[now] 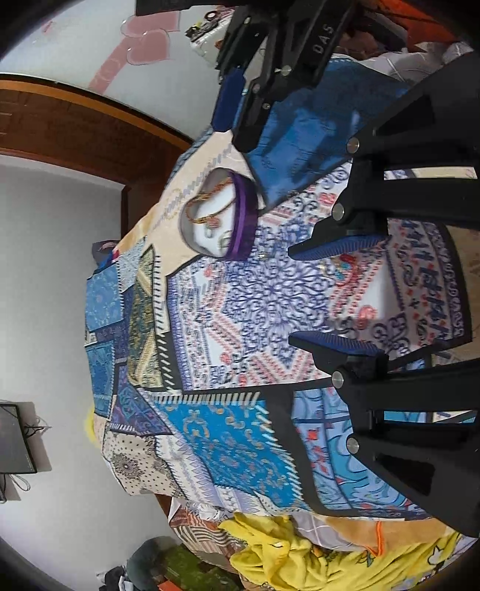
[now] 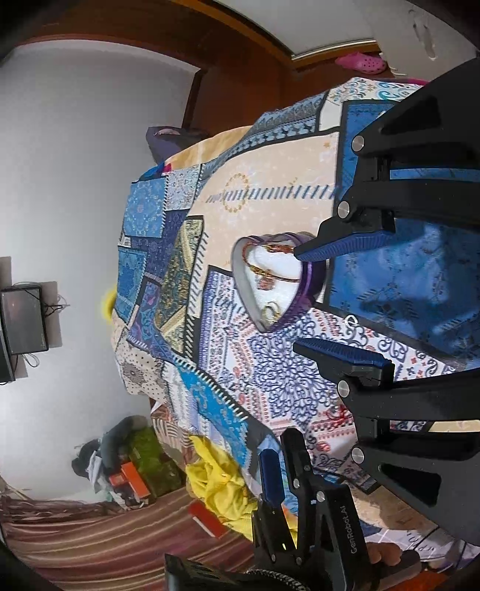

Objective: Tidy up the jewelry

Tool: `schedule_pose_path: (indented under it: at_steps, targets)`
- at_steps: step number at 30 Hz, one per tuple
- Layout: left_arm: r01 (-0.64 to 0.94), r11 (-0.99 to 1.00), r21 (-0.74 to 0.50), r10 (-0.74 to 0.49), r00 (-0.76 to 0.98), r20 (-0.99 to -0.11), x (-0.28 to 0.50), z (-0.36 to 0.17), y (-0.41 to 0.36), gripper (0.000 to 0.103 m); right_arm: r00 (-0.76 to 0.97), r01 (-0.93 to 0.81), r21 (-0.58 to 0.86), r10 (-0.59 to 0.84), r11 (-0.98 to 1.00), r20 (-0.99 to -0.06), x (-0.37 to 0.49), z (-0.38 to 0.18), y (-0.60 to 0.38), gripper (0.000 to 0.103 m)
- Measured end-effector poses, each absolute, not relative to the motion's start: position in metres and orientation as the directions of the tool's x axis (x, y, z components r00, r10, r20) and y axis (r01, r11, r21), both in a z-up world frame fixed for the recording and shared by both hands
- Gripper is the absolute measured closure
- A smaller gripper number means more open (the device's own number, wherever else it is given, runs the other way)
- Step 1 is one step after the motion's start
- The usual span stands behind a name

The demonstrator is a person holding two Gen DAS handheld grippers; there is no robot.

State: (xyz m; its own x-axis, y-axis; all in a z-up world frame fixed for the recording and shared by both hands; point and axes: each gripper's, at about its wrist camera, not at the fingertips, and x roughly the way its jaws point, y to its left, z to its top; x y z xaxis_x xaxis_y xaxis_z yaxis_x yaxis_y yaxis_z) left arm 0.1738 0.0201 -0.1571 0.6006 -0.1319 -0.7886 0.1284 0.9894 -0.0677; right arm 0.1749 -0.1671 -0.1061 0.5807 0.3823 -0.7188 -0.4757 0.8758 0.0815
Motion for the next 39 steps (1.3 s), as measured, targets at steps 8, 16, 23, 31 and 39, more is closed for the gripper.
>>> schedule_pose_path:
  at_steps: [8, 16, 23, 31, 39]
  targets:
    - [0.159, 0.983, -0.091, -0.165, 0.546, -0.821, 0.163, -0.180, 0.012, 0.064, 0.542, -0.476, 0.090, 0.373, 0.875, -0.753, 0.168, -0.125, -0.168, 0.063]
    - [0.186, 0.979, -0.088, -0.175, 0.525, -0.833, 0.166, -0.199, 0.000, 0.064, 0.514, -0.467, 0.102, 0.363, 0.878, -0.777, 0.164, -0.139, -0.173, 0.063]
    - [0.185, 0.976, -0.115, -0.197, 0.525, -0.828, 0.168, -0.205, 0.003, 0.065, 0.496, -0.481, 0.108, 0.372, 0.870, -0.785, 0.163, -0.146, -0.169, 0.063]
    - [0.187, 0.978, -0.095, -0.183, 0.539, -0.822, 0.165, -0.208, 0.005, 0.087, 0.477, -0.512, 0.099, 0.378, 0.853, -0.794, 0.164, -0.154, -0.160, 0.063]
    - [0.184, 0.978, -0.100, -0.186, 0.551, -0.814, 0.164, -0.207, 0.013, 0.102, 0.466, -0.541, 0.098, 0.394, 0.836, -0.792, 0.165, -0.156, -0.152, 0.064]
